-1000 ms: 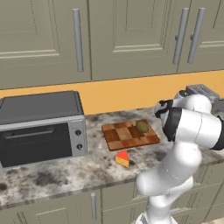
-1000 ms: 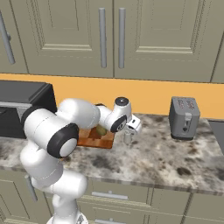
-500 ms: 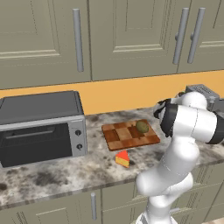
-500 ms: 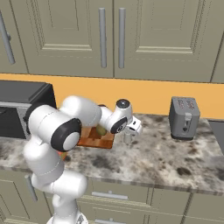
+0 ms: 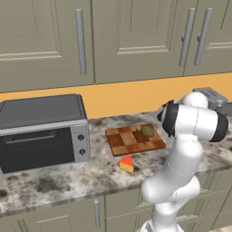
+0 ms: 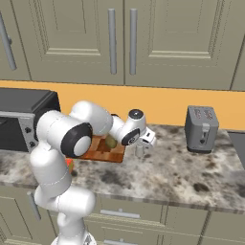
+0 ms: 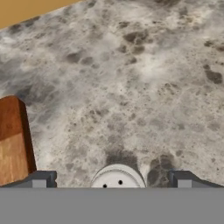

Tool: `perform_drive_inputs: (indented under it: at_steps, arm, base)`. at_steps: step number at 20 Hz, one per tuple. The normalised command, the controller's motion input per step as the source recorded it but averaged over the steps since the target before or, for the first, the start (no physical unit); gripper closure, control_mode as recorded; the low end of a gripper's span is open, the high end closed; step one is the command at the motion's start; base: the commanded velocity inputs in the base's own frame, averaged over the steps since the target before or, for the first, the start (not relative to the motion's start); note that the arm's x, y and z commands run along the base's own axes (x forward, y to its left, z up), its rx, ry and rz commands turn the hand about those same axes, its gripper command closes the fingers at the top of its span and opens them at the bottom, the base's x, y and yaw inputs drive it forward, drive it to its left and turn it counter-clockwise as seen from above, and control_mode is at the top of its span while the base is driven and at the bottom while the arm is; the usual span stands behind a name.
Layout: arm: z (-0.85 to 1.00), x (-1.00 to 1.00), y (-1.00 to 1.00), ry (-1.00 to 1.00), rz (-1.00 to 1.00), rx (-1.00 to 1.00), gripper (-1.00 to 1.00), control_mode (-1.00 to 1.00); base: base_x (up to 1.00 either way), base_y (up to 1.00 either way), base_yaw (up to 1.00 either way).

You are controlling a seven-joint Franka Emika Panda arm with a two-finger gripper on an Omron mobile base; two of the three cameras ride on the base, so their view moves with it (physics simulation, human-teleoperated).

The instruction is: Retrieve the reheated potato from the microwave, then place the potato, cheese, and condiment on the cutting board.

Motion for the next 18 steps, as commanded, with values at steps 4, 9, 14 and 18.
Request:
perform_drive_inputs:
  at_steps: [4,9,14,18]
  arm:
    - [-0.09,0.03,-0.13,0.0,0.0,0.0,-1.0,-1.0]
    - [-0.08,0.0,-0.03,0.0,0.0,0.0,1.0,-1.0]
    - [-0.06,0.0,0.0,0.0,0.0,0.0,1.0,-1.0]
    - [-0.01,-0.02,0.0,0.0,0.01,0.0,1.0,-1.0]
  base:
    - [0.0,0.0,0.0]
    - [0.0,0.0,0.0]
    - [0.0,0.0,0.0]
    - [0.0,0.0,0.0]
